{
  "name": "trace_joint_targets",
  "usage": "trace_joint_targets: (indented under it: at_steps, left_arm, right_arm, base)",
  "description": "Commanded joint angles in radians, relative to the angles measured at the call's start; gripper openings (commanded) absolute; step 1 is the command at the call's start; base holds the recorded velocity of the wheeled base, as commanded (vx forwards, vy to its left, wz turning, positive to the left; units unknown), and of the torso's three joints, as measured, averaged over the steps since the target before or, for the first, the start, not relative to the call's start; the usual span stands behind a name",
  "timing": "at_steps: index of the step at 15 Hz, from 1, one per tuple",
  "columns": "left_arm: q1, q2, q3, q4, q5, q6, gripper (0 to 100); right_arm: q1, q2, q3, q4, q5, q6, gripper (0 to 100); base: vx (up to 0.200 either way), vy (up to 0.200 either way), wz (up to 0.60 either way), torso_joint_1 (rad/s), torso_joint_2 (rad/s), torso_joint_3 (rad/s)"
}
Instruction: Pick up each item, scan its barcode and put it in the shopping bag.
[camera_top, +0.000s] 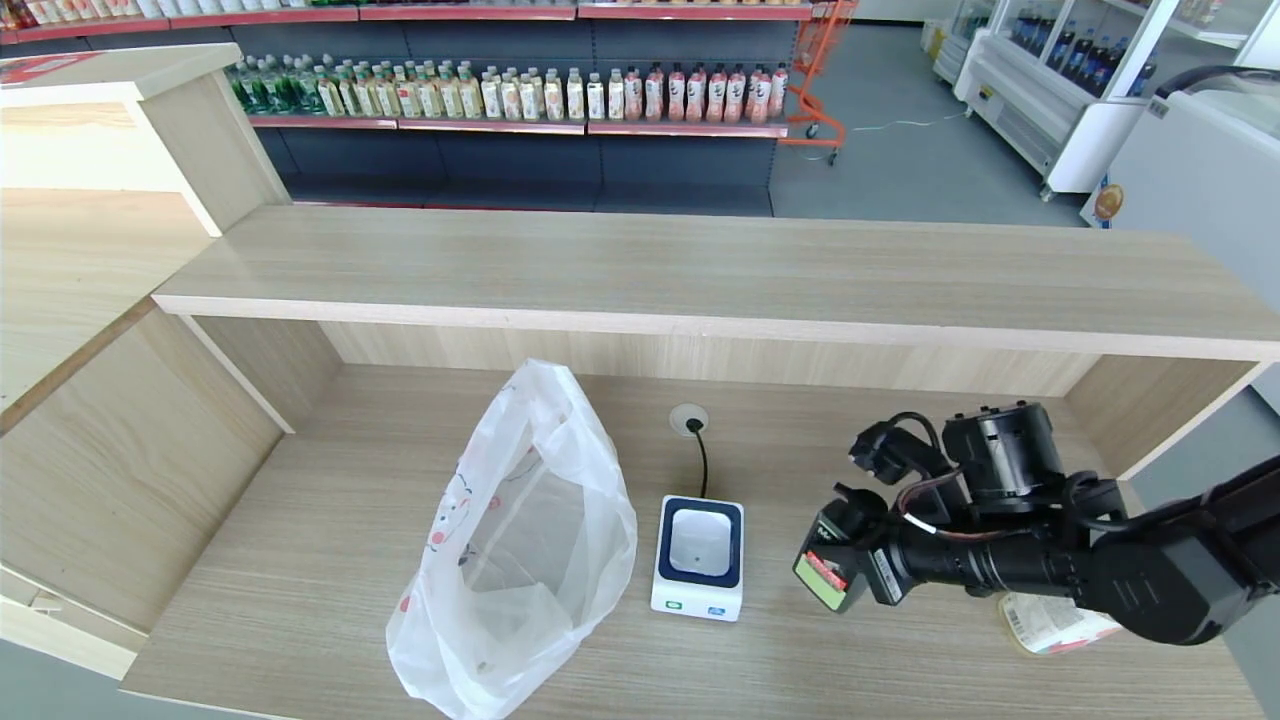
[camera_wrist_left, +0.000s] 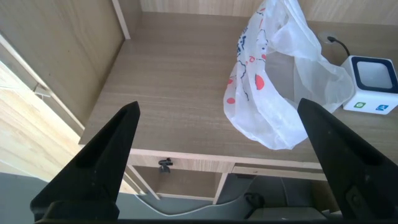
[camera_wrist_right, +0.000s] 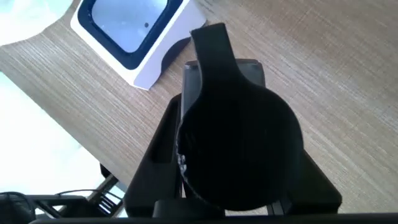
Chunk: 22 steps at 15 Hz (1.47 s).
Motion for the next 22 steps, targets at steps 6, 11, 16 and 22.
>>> trace_joint_targets:
  at_steps: [6, 11, 16, 22]
  left_arm:
    - [0.0, 0.0, 0.0, 0.0, 0.001, 0.0, 100]
    - [0.0, 0.0, 0.0, 0.0, 0.001, 0.0, 100]
    - [0.002, 0.0, 0.0, 0.0, 0.001, 0.0, 100]
    - [0.0, 0.0, 0.0, 0.0, 0.001, 0.0, 100]
  right_arm:
    - [-0.175, -0.43, 0.322, -0.271, 0.12, -0.665, 0]
    - [-0.147, -0.399, 0.321, -0.239, 0.534, -1.679, 0]
    - [-0.032, -0.359, 0.315, -0.04, 0.559, -2.285, 0]
    - [0.103, -0.339, 0.272, -0.037, 0.749, -2.513, 0]
  base:
    - [0.0, 0.0, 0.0, 0.0, 0.0, 0.0]
    - [0.0, 0.0, 0.0, 0.0, 0.0, 0.0]
    - [0.0, 0.0, 0.0, 0.0, 0.0, 0.0]
    - [0.0, 0.0, 0.0, 0.0, 0.0, 0.0]
